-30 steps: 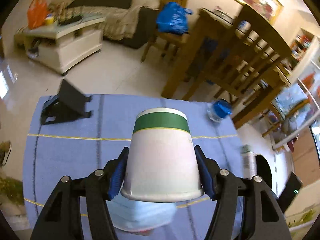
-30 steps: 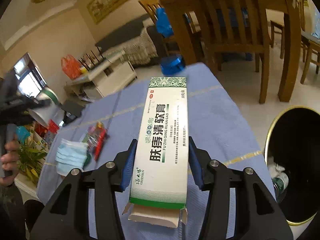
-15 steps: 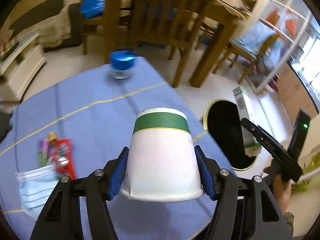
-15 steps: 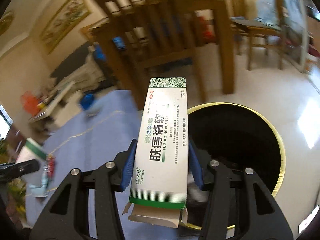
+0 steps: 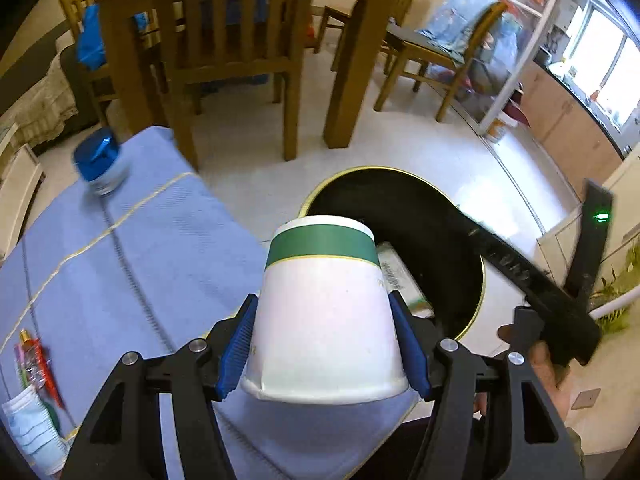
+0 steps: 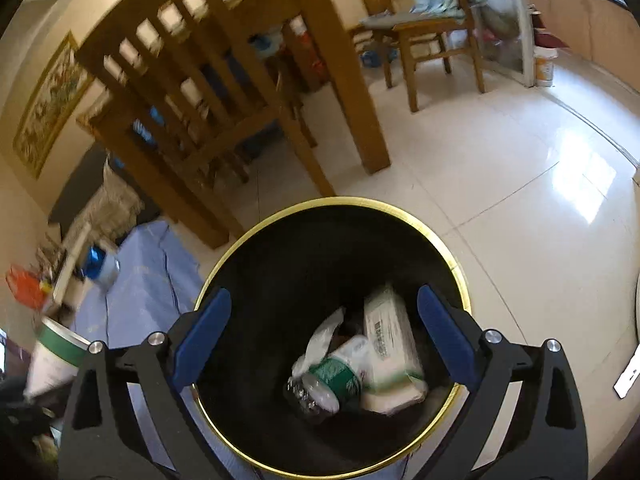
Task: Collect trash
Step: 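Grasp the white paper cup with the left tool while the right tool drops the box into the bin, then drop the white paper cup into the bin with the left tool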
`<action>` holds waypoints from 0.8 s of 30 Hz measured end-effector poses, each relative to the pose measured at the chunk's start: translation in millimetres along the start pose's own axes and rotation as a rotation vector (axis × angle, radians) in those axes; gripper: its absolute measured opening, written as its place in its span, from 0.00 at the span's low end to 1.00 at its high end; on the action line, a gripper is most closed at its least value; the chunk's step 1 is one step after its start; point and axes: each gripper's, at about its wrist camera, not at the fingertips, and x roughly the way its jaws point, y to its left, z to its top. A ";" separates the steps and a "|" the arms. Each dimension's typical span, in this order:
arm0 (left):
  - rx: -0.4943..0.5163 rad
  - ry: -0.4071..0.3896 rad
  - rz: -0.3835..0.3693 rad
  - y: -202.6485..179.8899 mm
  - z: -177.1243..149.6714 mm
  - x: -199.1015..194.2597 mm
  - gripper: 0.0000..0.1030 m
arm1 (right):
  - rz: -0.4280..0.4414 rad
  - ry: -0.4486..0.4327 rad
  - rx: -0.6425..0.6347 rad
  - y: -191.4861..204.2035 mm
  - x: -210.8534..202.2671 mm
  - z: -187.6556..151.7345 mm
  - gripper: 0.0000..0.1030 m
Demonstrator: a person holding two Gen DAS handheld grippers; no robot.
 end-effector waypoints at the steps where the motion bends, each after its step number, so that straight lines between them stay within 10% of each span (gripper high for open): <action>1: 0.004 0.006 -0.003 -5.8 2.5 4.9 0.61 | -0.001 -0.030 0.020 -5.5 -6.1 1.0 0.91; 9: 0.032 0.012 -0.042 -38.7 27.0 27.5 0.62 | 0.000 -0.243 0.168 -46.0 -47.4 9.3 0.95; 24: 0.073 -0.030 0.104 -21.2 -23.2 1.1 0.92 | 0.014 -0.214 0.123 -34.6 -46.8 11.0 0.95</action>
